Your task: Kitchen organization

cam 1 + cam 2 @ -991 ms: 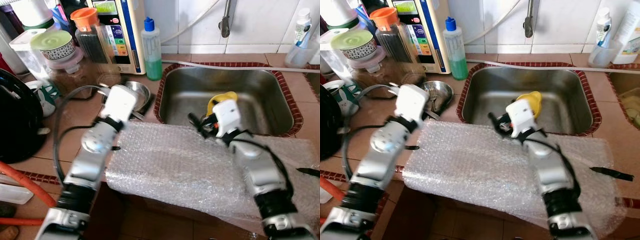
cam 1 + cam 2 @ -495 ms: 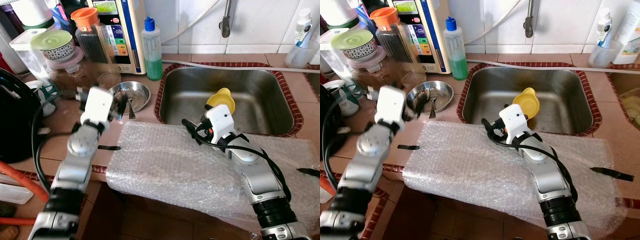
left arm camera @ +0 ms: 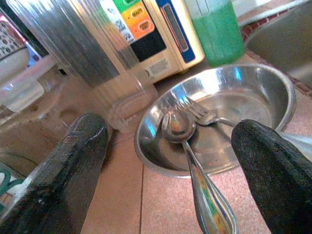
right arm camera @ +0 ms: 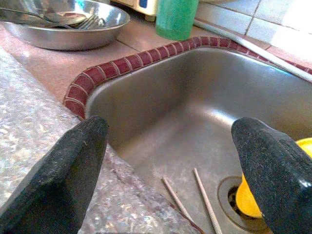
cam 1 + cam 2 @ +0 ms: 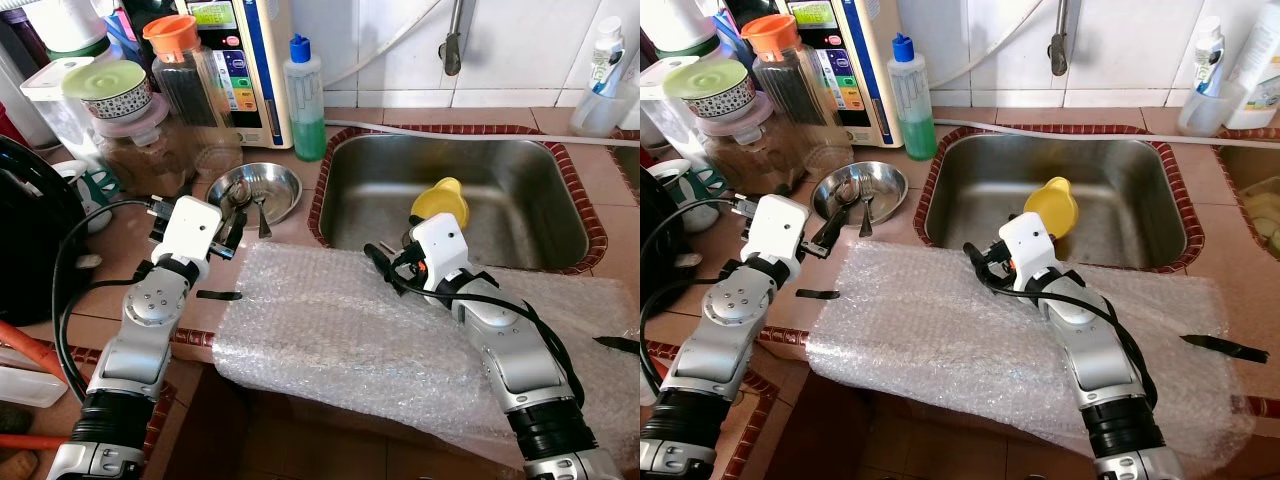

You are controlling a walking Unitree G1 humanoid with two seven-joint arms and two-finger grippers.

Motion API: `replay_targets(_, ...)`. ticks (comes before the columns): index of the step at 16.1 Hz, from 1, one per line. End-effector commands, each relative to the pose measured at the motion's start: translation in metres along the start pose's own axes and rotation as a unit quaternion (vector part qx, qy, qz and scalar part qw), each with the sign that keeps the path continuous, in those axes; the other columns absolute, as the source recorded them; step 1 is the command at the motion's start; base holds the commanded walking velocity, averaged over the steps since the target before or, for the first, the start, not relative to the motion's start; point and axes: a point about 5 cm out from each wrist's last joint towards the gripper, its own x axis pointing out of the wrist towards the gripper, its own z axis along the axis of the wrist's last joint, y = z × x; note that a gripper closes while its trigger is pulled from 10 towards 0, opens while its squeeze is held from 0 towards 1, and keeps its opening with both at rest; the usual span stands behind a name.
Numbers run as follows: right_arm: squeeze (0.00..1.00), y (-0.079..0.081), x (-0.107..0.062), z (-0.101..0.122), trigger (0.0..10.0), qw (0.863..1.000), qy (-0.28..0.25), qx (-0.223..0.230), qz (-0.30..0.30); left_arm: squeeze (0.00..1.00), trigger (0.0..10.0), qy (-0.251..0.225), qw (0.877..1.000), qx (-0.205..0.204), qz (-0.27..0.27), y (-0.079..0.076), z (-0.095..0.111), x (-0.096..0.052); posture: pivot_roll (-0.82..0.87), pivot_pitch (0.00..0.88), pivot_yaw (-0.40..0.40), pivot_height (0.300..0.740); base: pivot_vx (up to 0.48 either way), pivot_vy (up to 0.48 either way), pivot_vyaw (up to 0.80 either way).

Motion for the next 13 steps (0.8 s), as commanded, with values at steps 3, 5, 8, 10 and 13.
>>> replay_targets(3, 0.00, 0.011, 0.000, 0.002, 10.0, 1.000, -0.002, -0.006, 0.024, 0.00, 10.0, 0.037, 0.999, 0.019, -0.013, -0.003, -0.012, -0.003, -0.26, 0.095, 0.127, 0.740, 0.000, 0.000, 0.00)
replay_targets(5, 0.00, 0.011, 0.000, 0.002, 10.0, 1.000, -0.001, -0.007, 0.026, 0.00, 10.0, 0.046, 0.998, 0.023, -0.022, -0.006, -0.014, -0.004, -0.26, 0.096, 0.126, 0.740, 0.000, 0.000, 0.00)
replay_targets(8, 0.00, 0.011, 0.000, 0.002, 10.0, 1.000, 0.001, -0.007, 0.029, 0.00, 10.0, 0.056, 0.998, 0.028, -0.026, -0.004, -0.018, -0.006, -0.26, 0.096, 0.125, 0.740, 0.000, 0.000, 0.00)
replay_targets(10, 0.00, 0.012, 0.001, 0.002, 10.0, 1.000, 0.000, -0.008, 0.030, 0.00, 10.0, 0.067, 0.997, 0.033, -0.027, -0.003, -0.020, -0.006, -0.26, 0.095, 0.125, 0.740, 0.000, 0.000, 0.00)
replay_targets(13, 0.00, 0.018, 0.000, 0.004, 10.0, 0.998, -0.005, 0.004, 0.056, 0.00, 3.1, 0.075, 0.996, 0.035, -0.034, -0.004, -0.023, -0.006, -0.26, 0.095, 0.126, 0.740, 0.000, 0.000, 0.00)
